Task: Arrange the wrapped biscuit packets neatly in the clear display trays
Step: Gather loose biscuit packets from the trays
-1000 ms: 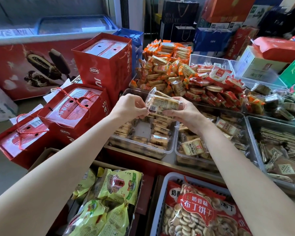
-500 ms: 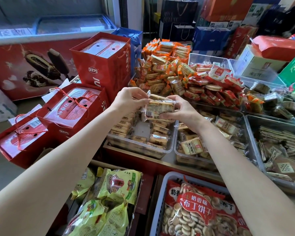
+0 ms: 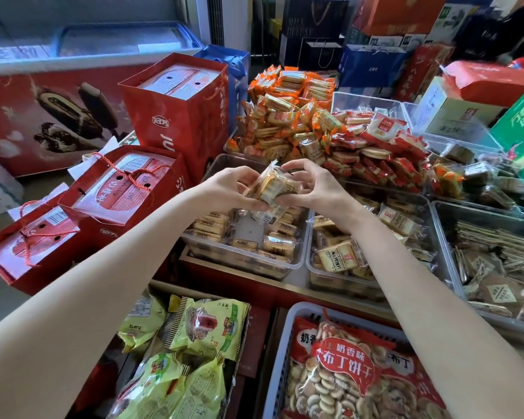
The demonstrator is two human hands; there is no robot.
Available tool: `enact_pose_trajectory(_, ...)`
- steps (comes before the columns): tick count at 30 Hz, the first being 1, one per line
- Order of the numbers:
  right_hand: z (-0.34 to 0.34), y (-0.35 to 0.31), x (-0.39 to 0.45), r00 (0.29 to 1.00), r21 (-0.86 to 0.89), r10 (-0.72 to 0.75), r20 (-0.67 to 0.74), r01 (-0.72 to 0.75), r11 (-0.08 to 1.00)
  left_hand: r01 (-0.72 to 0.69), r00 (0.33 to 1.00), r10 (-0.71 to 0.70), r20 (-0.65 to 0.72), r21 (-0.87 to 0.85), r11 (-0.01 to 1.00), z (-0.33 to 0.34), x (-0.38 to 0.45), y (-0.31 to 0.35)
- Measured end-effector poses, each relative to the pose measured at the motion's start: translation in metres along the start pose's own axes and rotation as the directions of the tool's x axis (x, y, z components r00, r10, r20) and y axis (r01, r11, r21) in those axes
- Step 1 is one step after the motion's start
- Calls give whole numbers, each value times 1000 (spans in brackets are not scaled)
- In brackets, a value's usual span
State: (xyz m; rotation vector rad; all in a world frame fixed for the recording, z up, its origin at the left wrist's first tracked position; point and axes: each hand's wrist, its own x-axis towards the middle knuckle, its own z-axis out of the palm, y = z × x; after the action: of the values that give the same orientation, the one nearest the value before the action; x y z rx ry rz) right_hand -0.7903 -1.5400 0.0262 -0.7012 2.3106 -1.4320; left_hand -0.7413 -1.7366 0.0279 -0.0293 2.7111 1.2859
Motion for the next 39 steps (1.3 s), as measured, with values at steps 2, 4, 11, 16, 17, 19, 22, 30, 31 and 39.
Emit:
enact_pose_trajectory(2,-2,3,-1,1000,71,-20,-2,20,997,34,999,-34,-19,-35,999,-2,-2,-4)
enact_pose_trajectory(4,-4,6,-1,998,107,-50,-47,55,993,52,998,-55,-42,-62,997,-6,-5,-6)
enact_pose_trajectory(11,-3,4,0,989,236,-74,-130,104,966,71,995,-77,-69,-76,995,-10,-5,-7)
enact_pose_trajectory(16,-5,4,6,982,33,-75,-172,82,996,75,995,-76,-65,-17,997,-10,-4,-9)
enact_pose_trajectory(17,-7,4,7,984,-55,-77,-162,69,996,79,995,-78,-62,14,997,-9,-3,-10)
enact_pose_trajectory(19,-8,3,9,986,-157,-76,-147,53,986,79,995,-76,-58,48,996,-8,-2,-12)
enact_pose_trajectory(22,-3,2,10,994,-159,-69,-81,56,986,89,995,-87,-45,62,994,-5,0,-19)
enact_pose_trajectory(30,30,8,29,984,-264,-179,16,177,948,100,995,-97,-25,174,980,3,0,-42)
enact_pose_trajectory(31,31,10,32,988,-242,-155,13,154,958,90,996,-88,-19,183,979,2,0,-44)
enact_pose_trajectory(39,45,30,47,998,22,42,-40,-41,999,70,997,-62,-45,192,979,-4,17,-71)
